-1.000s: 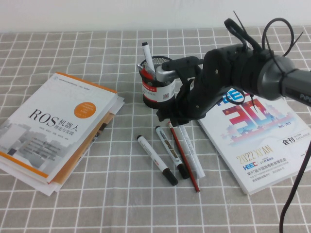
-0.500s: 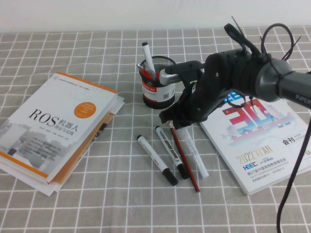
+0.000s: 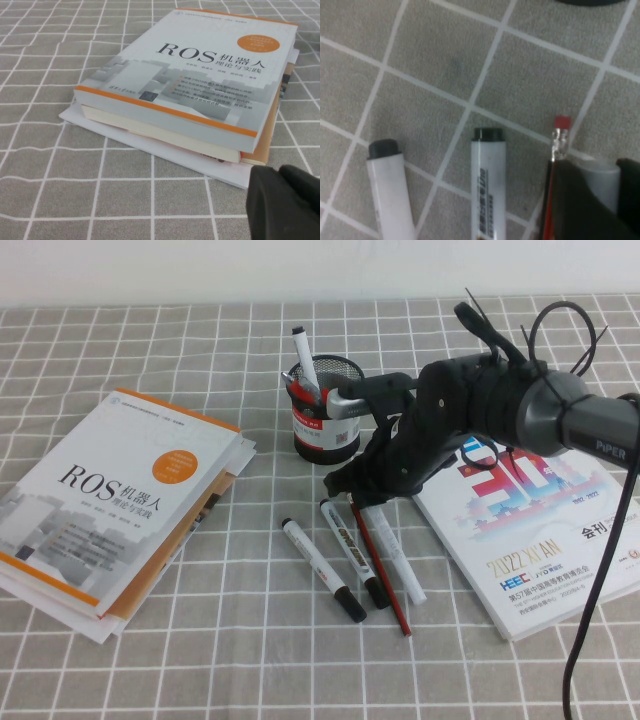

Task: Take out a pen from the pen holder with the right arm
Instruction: 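Take a marker out of the pen holder and lay it on the table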

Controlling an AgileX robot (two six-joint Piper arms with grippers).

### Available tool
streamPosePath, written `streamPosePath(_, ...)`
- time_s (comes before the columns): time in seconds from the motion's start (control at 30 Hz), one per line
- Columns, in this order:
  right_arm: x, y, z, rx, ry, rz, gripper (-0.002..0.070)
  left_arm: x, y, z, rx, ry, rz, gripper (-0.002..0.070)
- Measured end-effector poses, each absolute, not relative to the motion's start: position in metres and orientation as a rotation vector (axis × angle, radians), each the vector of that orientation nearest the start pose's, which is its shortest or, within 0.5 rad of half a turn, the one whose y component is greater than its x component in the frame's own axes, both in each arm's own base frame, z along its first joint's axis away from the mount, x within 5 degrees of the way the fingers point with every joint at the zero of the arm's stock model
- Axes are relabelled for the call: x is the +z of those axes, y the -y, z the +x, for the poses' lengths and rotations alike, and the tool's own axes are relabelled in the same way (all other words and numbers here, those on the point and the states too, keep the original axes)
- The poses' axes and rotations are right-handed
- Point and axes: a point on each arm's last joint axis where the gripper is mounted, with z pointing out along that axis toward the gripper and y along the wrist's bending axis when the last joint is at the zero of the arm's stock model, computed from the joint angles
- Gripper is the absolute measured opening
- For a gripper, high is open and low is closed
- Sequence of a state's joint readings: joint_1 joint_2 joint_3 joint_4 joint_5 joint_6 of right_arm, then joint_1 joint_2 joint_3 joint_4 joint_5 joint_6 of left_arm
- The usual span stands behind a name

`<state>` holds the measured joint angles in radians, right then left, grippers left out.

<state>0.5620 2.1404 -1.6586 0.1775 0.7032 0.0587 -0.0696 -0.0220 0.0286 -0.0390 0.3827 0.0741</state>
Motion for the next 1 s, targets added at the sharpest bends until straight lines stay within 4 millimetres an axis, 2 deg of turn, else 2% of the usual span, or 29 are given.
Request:
streamPosePath(0.23,0.184,-0.258,0.39,0.396,-2.648,-0.526,0.0265,0.17,0.005,0.052,-0.035,-1.869,0.111,-0.0003)
streamPosePath(0.4,0.188,-0.257,0.388,0.396,-2.654,-0.53,0.028,0.17,0.005,0.052,-0.035,-1.869,0.111,-0.0003)
streamPosePath(0.5,0.208,-0.26,0.379,0.402,-2.634,-0.562,0.0263,0.17,0.005,0.052,-0.035,-1.869,0.111,-0.0003)
streamPosePath(0.57,0.227,-0.262,0.367,0.412,-2.608,-0.591,0.0221,0.17,0.005,0.052,-0.035,-1.869,0.111,-0.0003)
streamPosePath(0.7,0.263,-0.256,0.327,0.444,-2.543,-0.638,0.0084,0.17,0.005,0.052,-0.035,-1.869,0.111,-0.0003)
streamPosePath(0.8,0.279,-0.236,0.296,0.451,-2.518,-0.641,0.0017,0.17,0.005,0.052,-0.035,-1.869,0.111,-0.0003)
streamPosePath(1.0,0.312,-0.19,0.236,0.451,-2.46,-0.649,-0.0009,0.17,0.005,0.052,-0.035,-1.869,0.111,-0.0003)
